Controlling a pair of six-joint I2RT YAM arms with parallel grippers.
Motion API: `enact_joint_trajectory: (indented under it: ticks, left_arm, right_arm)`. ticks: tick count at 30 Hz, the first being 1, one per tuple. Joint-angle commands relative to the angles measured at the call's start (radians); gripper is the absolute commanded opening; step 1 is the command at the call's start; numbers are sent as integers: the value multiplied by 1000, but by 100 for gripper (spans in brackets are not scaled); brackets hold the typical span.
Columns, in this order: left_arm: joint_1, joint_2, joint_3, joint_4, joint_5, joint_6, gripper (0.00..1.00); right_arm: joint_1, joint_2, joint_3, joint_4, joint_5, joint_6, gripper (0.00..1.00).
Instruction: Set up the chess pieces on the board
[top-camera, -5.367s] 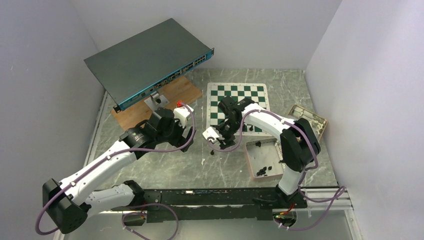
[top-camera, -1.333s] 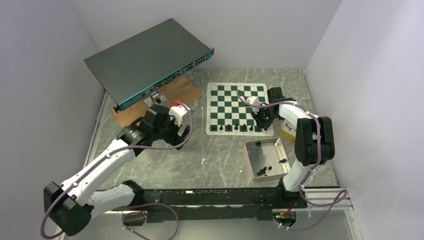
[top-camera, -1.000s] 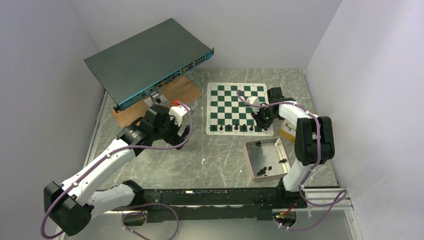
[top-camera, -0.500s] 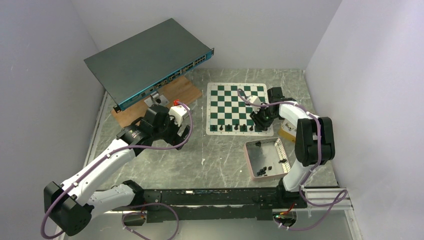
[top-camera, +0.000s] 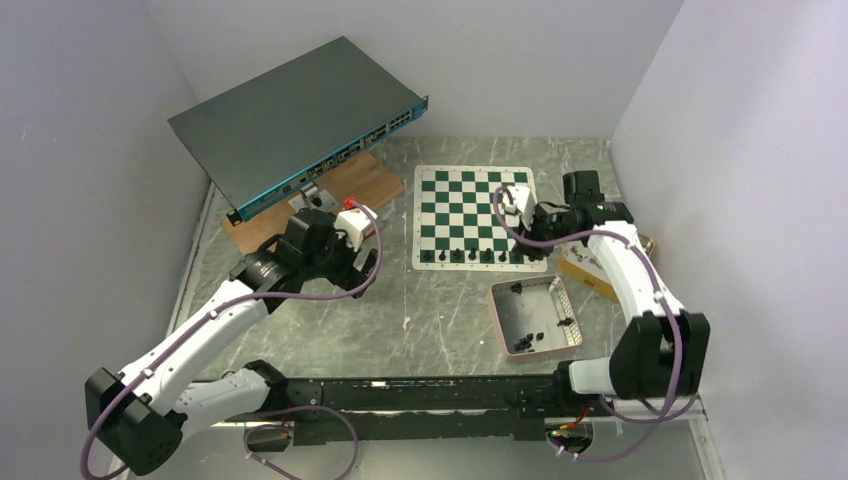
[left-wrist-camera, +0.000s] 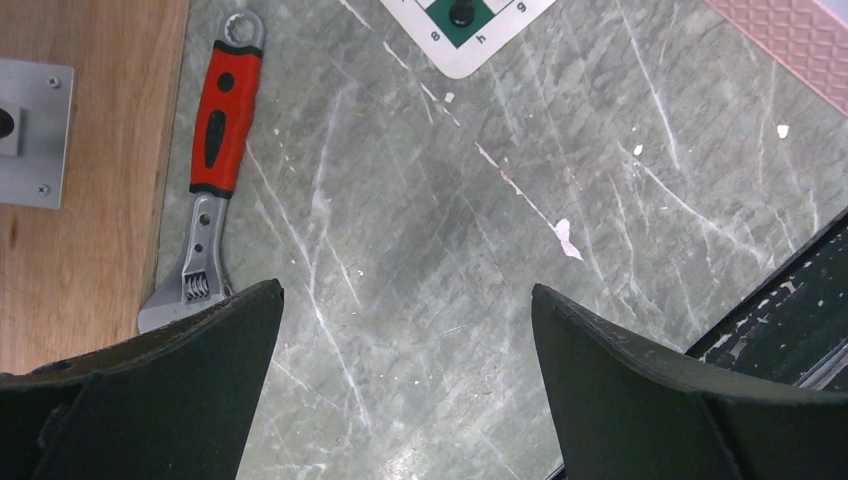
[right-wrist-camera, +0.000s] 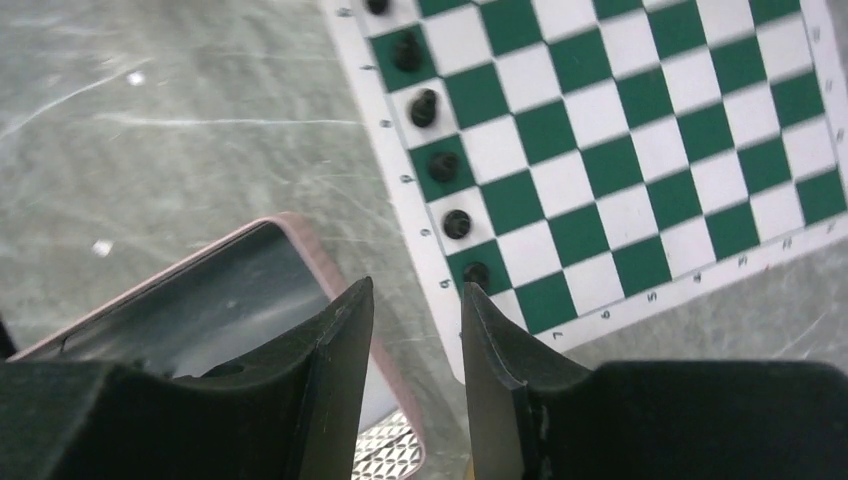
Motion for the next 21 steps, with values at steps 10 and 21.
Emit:
enact_joint_trajectory:
  ticks: [10,21]
  left_arm:
    - [11,-60,2,52,38,-14,100]
    - [10,-91,-11,55,30,-19,100]
  right_arm:
    - [-5,-159,-131,-455,-81,-569,40]
    - [-5,-174,-253,-468,44,-682,43]
